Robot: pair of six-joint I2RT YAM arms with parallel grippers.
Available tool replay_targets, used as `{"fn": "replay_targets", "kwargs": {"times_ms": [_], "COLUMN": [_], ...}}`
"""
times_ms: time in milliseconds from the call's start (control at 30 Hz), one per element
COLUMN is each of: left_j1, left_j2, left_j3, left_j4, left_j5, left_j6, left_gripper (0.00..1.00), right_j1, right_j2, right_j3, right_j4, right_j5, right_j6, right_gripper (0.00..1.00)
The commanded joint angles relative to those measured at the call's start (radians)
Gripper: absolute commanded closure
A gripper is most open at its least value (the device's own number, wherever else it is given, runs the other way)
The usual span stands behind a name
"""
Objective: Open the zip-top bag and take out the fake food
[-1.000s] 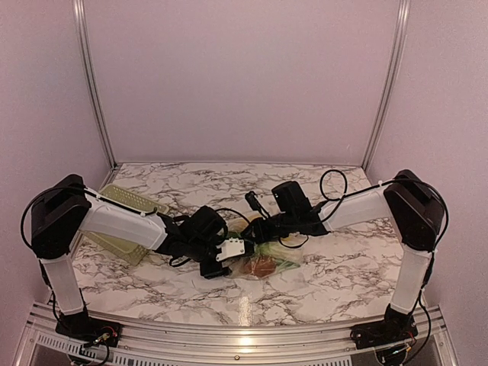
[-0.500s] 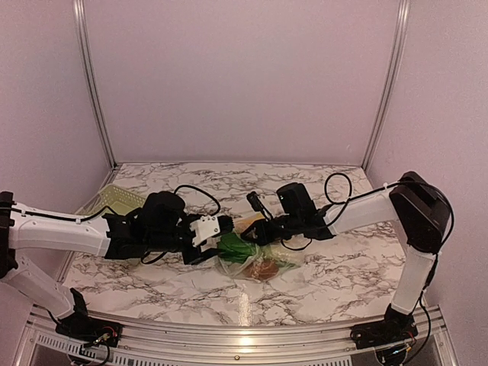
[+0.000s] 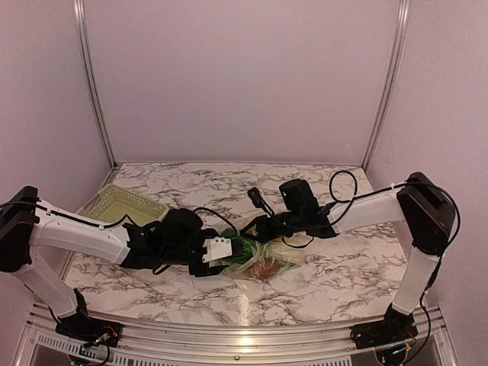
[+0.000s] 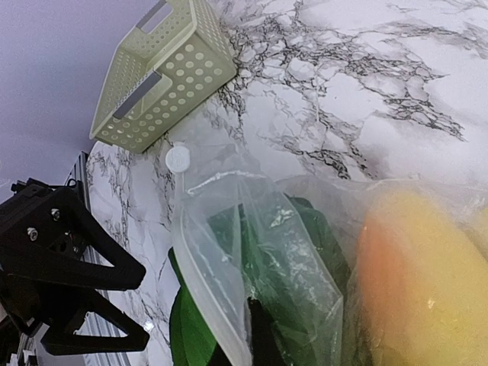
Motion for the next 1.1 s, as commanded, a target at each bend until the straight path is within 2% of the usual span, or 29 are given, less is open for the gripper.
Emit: {"fn": "replay_targets", "kwargs": {"times_ms": [0,300,433,467,533,633,700,767,867,1067], "left_j1": [0.0,0.011,0.029,0.035,0.045,0.034,0.009,-0.022,-0.065,-0.149], "left_j2": [0.066,0.187,0.206,0.212,0.227,0.232,0.213,0.195,0.174,0.113], "left_j3": [0.03,0.089,0.095,0.101,0.123,0.179,0.199,0.223,0.285,0.335], "left_j4": [0.031,0.091,0.109,0.106,0.074,-0.029,-0.088,-0.139,-0.261,-0.35], "left_j5": [-0.074,-0.122,-0.124,-0.124,-0.133,-0.141,-0.14,-0.155,-0.185,-0.348], "left_j6": [0.073,0.116,0.119,0.119,0.12,0.125,0.14,0.152,0.149,0.193], "left_gripper": [0.27,0.25,0.29,0.32,0.43,0.75,0.9,0.99,1.0,1.0], "right_j1": [0.006,0.006,0.006,0.006,0.006,0.006,0.007,0.006,0.009,0.013], "right_j2": [-0.004,-0.001,0.001,0.002,0.002,0.006,0.015,0.026,0.039,0.045], "right_j3": [0.008,0.004,0.002,0.003,0.004,0.001,0.004,0.013,0.042,0.092], "right_j4": [-0.015,-0.022,-0.027,-0.029,-0.027,-0.01,0.011,0.03,0.038,-0.009], "right_j5": [0.003,-0.005,-0.008,-0.009,-0.009,-0.007,-0.005,-0.004,0.006,0.057], "right_j6": [0.012,0.005,0.001,0.0,-0.001,0.008,0.029,0.048,0.066,0.071], "right_gripper": [1.0,1.0,1.0,1.0,1.0,1.0,1.0,1.0,1.0,1.0]}}
